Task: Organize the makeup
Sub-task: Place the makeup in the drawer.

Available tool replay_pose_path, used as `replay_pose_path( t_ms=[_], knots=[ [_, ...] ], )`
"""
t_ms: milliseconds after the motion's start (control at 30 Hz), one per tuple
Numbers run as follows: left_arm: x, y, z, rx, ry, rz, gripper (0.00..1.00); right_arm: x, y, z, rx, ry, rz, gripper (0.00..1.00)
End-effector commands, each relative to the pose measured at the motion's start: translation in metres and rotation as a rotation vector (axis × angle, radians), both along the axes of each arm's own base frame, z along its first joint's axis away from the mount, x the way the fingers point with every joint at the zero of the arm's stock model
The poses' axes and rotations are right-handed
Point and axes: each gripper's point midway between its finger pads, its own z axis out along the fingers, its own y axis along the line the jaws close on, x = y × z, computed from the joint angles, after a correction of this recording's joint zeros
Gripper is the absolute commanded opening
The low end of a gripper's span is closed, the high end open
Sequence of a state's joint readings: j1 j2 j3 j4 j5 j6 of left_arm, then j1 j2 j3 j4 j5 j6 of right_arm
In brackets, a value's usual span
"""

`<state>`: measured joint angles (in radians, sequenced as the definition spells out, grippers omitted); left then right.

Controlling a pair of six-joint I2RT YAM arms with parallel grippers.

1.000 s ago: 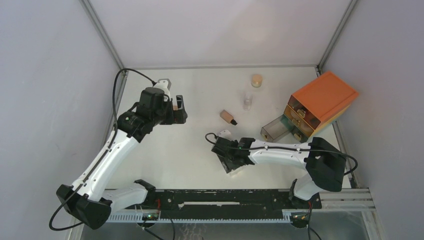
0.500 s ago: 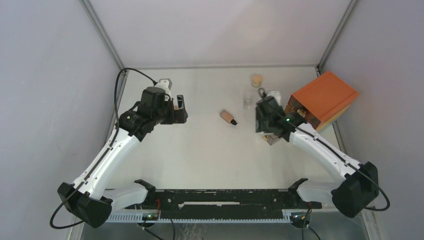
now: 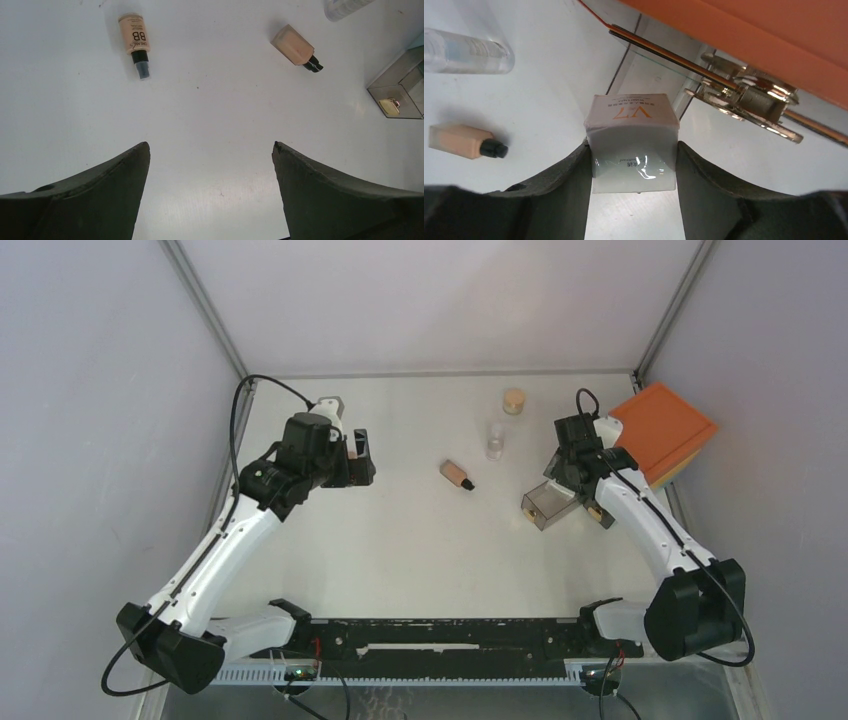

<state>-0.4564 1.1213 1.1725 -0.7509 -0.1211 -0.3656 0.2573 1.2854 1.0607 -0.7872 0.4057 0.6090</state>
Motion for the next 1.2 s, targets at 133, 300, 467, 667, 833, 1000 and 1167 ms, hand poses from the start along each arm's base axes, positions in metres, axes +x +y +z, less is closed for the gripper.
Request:
replay_pose_path(
  t_ms=[133, 300, 467, 667, 833, 1000, 1167],
  knots=[
    [0.004, 0.006, 0.019, -0.005, -0.061, 0.019, 0.95, 0.021, 0.005, -0.003, 0.167, -0.088, -0.218, 0.44],
    [0.001, 0.012, 0.016, 0.009, -0.059, 0.034, 0.95, 0.02, 0.007, -0.02, 0.19, -0.039, -0.277, 0.44],
    [0.0, 0.013, 0.014, 0.009, -0.058, 0.039, 0.95, 0.016, 0.005, -0.033, 0.177, 0.003, -0.316, 0.44],
    [-0.001, 0.013, 0.01, 0.013, -0.049, 0.038, 0.95, 0.013, -0.001, -0.045, 0.147, 0.024, -0.347, 0.5],
    [-0.002, 0.015, 0.01, 0.011, -0.051, 0.042, 0.95, 0.009, -0.003, -0.047, 0.138, 0.022, -0.345, 0.51],
    [-0.002, 0.013, 0.009, 0.008, -0.045, 0.038, 0.95, 0.004, -0.001, -0.045, 0.128, 0.023, -0.331, 0.36],
    [-0.001, 0.011, 0.007, 0.006, -0.04, 0.035, 0.95, -0.003, -0.001, -0.05, 0.115, 0.04, -0.339, 0.38]
  ],
)
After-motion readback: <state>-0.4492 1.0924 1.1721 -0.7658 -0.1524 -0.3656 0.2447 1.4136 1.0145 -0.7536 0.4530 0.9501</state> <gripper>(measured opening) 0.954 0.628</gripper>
